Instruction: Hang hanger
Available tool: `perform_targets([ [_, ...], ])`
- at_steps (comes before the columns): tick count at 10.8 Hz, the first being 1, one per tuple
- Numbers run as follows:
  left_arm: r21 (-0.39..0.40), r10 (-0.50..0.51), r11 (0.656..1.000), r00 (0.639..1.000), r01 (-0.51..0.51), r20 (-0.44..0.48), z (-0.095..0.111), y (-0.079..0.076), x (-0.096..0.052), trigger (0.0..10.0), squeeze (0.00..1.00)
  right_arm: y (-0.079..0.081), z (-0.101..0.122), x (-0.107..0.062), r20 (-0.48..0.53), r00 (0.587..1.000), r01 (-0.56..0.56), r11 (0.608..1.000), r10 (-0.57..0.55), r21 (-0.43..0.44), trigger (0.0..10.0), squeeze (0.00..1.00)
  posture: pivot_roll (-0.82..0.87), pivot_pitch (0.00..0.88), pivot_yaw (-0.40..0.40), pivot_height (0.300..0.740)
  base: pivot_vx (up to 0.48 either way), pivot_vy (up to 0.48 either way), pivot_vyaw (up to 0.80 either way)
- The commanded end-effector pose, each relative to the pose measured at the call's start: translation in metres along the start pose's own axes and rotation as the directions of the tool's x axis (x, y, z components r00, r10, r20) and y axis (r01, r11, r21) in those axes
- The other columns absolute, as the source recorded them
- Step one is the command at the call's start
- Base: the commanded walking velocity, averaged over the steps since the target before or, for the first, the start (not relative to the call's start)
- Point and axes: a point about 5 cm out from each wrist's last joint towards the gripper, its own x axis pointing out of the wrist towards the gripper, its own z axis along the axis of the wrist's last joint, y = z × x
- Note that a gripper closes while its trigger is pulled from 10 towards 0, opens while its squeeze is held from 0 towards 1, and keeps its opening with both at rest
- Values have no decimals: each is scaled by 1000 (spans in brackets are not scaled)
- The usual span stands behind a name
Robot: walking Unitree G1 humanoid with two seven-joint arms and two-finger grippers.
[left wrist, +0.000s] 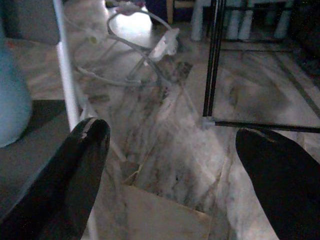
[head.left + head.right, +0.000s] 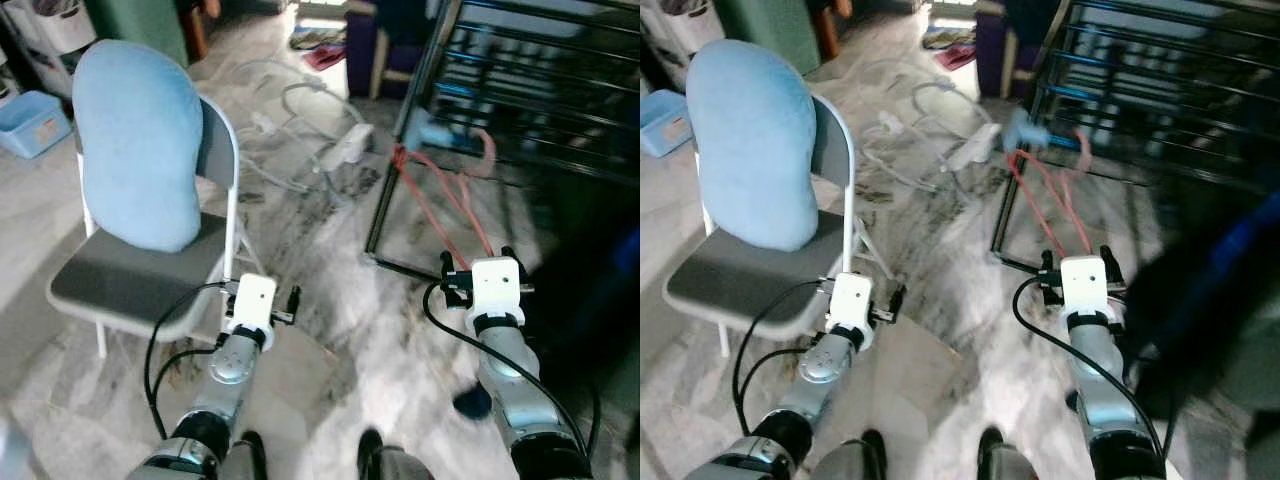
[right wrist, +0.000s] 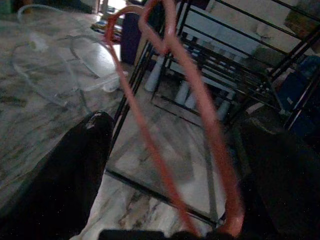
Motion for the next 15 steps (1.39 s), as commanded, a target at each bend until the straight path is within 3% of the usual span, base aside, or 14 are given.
perform_targets([
  [1,1,-2,1000,999,2,-39,-9,-3,-4,10000,0,0,6,3,23,1000,5,1000,-5,5,10000,1000,-122,102,8,740,-398,0,0],
  [6,23,-8,1000,997,10,-81,-18,-2,-8,10000,0,11,1,-2,7,1000,-28,1000,28,11,10000,1000,-120,95,2,740,-387,0,0],
  [9,60,7,998,984,4,-177,-39,6,-19,10000,0,28,-38,-15,-186,980,-50,992,71,116,10000,984,-105,88,3,740,-143,0,0],
  [10,67,17,998,972,-1,-236,-50,9,-26,10000,0,32,-55,-22,-271,959,-41,988,81,148,10000,933,-101,86,1,740,0,0,0],
  [11,103,14,995,951,18,-307,-65,11,-36,10000,0,38,-74,-33,-374,921,-34,978,111,205,10000,635,-97,82,3,740,0,0,0],
  [12,122,25,992,928,23,-372,-77,15,-45,10000,0,41,-87,-40,-441,887,-46,976,137,211,10000,227,-91,75,1,740,0,0,0],
  [13,120,42,993,899,12,-437,-88,20,-53,10000,0,42,-96,-46,-491,857,-51,974,155,219,10000,4,-89,68,1,740,0,0,0],
  [15,128,77,992,784,3,-616,-117,31,-81,10000,0,49,-115,-63,-613,764,-62,968,203,244,10000,0,-78,47,-4,740,0,0,0],
])
